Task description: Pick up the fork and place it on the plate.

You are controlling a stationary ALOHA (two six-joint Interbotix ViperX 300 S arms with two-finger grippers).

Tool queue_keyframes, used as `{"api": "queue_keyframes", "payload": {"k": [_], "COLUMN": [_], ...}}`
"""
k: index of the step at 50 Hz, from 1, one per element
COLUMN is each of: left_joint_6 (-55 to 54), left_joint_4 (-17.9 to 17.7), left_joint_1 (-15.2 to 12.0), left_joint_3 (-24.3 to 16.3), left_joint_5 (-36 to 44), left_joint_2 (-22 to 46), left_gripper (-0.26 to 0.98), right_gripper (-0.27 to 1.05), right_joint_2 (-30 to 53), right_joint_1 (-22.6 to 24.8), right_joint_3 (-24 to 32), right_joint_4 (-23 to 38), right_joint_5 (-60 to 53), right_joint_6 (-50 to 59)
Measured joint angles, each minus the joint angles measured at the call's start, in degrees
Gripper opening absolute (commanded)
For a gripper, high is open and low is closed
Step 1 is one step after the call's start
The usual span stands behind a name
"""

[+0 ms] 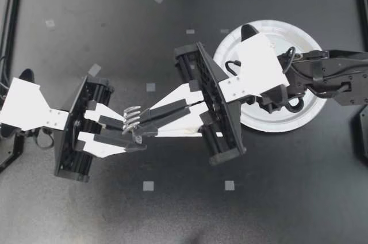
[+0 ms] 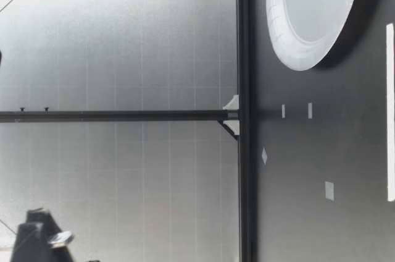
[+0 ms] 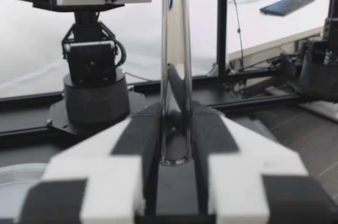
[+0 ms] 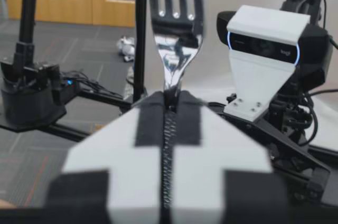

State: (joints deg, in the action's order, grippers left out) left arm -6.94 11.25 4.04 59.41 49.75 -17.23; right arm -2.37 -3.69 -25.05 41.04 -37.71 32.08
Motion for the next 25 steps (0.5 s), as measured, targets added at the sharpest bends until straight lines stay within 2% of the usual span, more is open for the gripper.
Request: {"api": "queue_keyframes", "payload": {"k": [5, 8, 19, 25], "left_joint_6": [-1.2, -2.0, -2.7, -6.1], "left_joint_4": [0.0, -0.1, 0.0, -0.5], "left_joint_1": [0.2, 0.2, 0.2, 0.4], "left_joint_3": [0.1, 0.4, 0.9, 0.6], "left_joint_5": [-0.2, -0.3, -1.3, -10.2], "left_joint_2": [-0.5, -0.8, -2.2, -3.6], "left_gripper": [-0.01, -0.01, -0.01, -0.01], "right_gripper": [0.67, 0.81, 0.77, 0.77], "right_joint_2": [-0.1, -0.1, -0.2, -4.2], "right_joint_1": [-0.1, -0.1, -1.4, -2.9], "right_joint_3": [0.0, 0.0, -2.5, -8.0], "right_joint_4": [0.1, -0.1, -3.2, -5.4], "right_joint_5": [-0.6, -0.4, 4.6, 7.6], "right_joint_6": [-0.1, 0.0, 0.4, 0.4]}}
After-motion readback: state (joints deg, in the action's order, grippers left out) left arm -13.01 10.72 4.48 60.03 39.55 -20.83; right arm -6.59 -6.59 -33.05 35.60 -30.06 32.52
